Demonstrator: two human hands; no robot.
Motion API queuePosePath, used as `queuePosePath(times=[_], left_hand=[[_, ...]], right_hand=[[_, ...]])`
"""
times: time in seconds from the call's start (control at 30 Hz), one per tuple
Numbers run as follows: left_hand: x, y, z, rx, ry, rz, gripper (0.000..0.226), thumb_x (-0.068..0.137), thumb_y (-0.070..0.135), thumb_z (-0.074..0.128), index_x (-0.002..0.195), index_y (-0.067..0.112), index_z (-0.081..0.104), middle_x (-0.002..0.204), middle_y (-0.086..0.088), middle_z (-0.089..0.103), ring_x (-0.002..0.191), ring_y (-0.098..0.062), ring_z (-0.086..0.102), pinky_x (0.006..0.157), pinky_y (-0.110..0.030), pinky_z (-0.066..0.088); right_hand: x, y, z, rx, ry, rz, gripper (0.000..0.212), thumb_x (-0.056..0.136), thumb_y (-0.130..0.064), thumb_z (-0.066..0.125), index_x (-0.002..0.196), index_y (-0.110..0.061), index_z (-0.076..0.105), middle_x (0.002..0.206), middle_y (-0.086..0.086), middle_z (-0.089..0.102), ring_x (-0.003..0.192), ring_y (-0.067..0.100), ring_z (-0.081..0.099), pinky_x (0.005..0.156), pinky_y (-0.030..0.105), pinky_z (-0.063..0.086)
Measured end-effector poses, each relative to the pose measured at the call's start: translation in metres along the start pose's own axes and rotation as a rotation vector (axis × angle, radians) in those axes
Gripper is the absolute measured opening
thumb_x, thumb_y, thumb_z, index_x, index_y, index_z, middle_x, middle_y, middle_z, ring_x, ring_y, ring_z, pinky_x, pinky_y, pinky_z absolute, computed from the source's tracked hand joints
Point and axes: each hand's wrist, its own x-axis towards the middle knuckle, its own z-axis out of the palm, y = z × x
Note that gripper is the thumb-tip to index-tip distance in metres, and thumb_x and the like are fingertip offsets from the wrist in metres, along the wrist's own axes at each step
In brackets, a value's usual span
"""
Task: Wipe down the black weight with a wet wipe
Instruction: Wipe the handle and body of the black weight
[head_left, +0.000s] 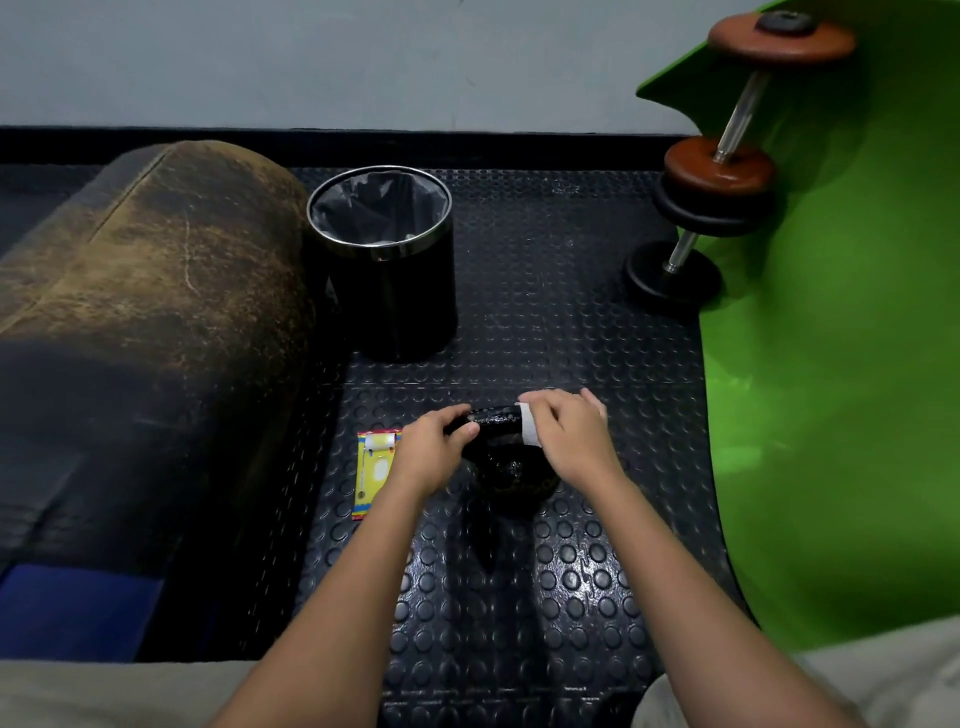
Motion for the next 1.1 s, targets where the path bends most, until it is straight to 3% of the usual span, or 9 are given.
queuePosePath(times=[0.1, 0.17, 0.27, 0.37, 0.47, 0.57, 0.73, 0.93, 1.1], left_hand=[[0.0, 0.0, 0.0, 0.001, 0.005, 0.006, 0.042, 0.093, 0.037, 0.056, 0.134, 0.027, 0.054, 0.128, -0.002, 0.061, 0.114, -0.02, 0.057, 0.093, -0.03, 0.047], [-0.001, 0.0, 0.0, 0.001, 0.003, 0.009, 0.043, 0.093, 0.037, 0.055, 0.134, 0.027, 0.053, 0.129, -0.002, 0.06, 0.116, -0.019, 0.056, 0.092, -0.029, 0.046], [-0.001, 0.0, 0.001, -0.003, -0.001, 0.009, 0.043, 0.093, 0.037, 0.055, 0.135, 0.027, 0.052, 0.132, -0.002, 0.059, 0.119, -0.02, 0.055, 0.094, -0.03, 0.046], [-0.002, 0.0, 0.001, 0.004, -0.006, 0.016, 0.043, 0.094, 0.037, 0.054, 0.136, 0.027, 0.051, 0.134, -0.003, 0.057, 0.122, -0.021, 0.053, 0.096, -0.03, 0.044], [-0.001, 0.001, 0.001, 0.029, 0.005, 0.021, 0.044, 0.094, 0.037, 0.054, 0.137, 0.026, 0.051, 0.133, -0.003, 0.057, 0.122, -0.021, 0.053, 0.097, -0.029, 0.042], [0.0, 0.001, 0.001, 0.042, 0.01, 0.015, 0.044, 0.094, 0.037, 0.054, 0.136, 0.027, 0.051, 0.131, -0.002, 0.059, 0.12, -0.02, 0.053, 0.095, -0.025, 0.04], [0.0, -0.001, 0.001, 0.038, 0.001, 0.027, 0.044, 0.094, 0.038, 0.054, 0.136, 0.026, 0.051, 0.133, -0.002, 0.058, 0.122, -0.02, 0.053, 0.092, -0.023, 0.039], [-0.002, 0.002, 0.001, 0.026, -0.003, 0.024, 0.044, 0.095, 0.037, 0.053, 0.137, 0.027, 0.05, 0.135, -0.002, 0.056, 0.122, -0.022, 0.052, 0.095, -0.03, 0.044], [-0.002, 0.001, 0.0, 0.03, 0.001, 0.02, 0.044, 0.094, 0.037, 0.053, 0.137, 0.027, 0.05, 0.135, -0.003, 0.056, 0.123, -0.021, 0.052, 0.097, -0.029, 0.042]], right_hand=[[-0.005, 0.007, -0.004, 0.131, 0.153, 0.05, 0.038, 0.102, -0.042, 0.041, 0.093, -0.027, 0.075, 0.089, -0.015, 0.07, 0.092, 0.001, 0.06, 0.115, 0.026, 0.021], [-0.008, 0.013, -0.005, 0.167, 0.187, 0.112, 0.035, 0.101, -0.041, 0.046, 0.09, -0.024, 0.074, 0.084, -0.013, 0.066, 0.087, 0.009, 0.059, 0.095, 0.031, 0.045], [-0.007, 0.019, -0.003, 0.169, 0.146, 0.201, 0.043, 0.104, -0.039, 0.038, 0.091, -0.015, 0.07, 0.087, -0.008, 0.065, 0.088, 0.016, 0.06, 0.077, 0.036, 0.05], [-0.001, 0.013, -0.001, 0.02, 0.096, 0.168, 0.05, 0.107, -0.034, 0.027, 0.095, -0.011, 0.07, 0.094, 0.0, 0.068, 0.096, 0.021, 0.062, 0.094, 0.04, 0.046], [-0.004, -0.003, 0.009, -0.079, 0.083, 0.032, 0.045, 0.107, -0.028, 0.027, 0.107, -0.015, 0.07, 0.105, -0.003, 0.069, 0.104, 0.014, 0.058, 0.118, 0.034, 0.022], [-0.017, -0.003, 0.02, 0.009, 0.173, -0.092, 0.035, 0.105, -0.029, 0.038, 0.109, -0.023, 0.072, 0.109, -0.015, 0.068, 0.108, 0.002, 0.055, 0.12, 0.03, 0.017], [-0.025, 0.017, 0.01, 0.106, 0.3, -0.026, 0.026, 0.103, -0.026, 0.046, 0.11, -0.025, 0.071, 0.111, -0.017, 0.067, 0.108, 0.0, 0.056, 0.12, 0.031, 0.02], [-0.006, 0.024, 0.001, 0.089, 0.187, 0.249, 0.044, 0.106, -0.027, 0.03, 0.09, -0.014, 0.068, 0.093, -0.002, 0.068, 0.09, 0.014, 0.058, 0.12, 0.039, 0.021], [-0.004, -0.003, 0.012, -0.136, 0.136, 0.059, 0.043, 0.104, -0.023, 0.03, 0.096, -0.016, 0.072, 0.098, -0.004, 0.07, 0.098, 0.014, 0.062, 0.12, 0.031, 0.013]])
